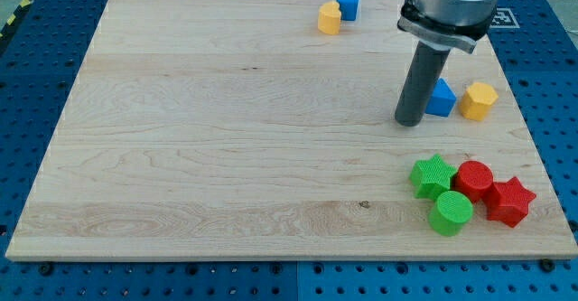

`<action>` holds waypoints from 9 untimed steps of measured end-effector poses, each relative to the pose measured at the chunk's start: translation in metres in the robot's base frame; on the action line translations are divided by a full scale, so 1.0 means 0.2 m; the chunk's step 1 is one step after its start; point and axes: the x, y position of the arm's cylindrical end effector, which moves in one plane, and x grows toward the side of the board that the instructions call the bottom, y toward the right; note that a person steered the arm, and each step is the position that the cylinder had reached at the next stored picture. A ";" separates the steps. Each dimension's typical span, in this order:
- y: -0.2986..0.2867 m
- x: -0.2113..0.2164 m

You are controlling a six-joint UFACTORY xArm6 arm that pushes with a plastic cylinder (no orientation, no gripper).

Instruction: Slide yellow hexagon along with blue triangle to the center

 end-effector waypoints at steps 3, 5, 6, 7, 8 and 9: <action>0.58 0.05; 0.93 -0.18; 0.93 -0.21; 0.87 -0.20; 0.71 -0.15; 0.56 -0.15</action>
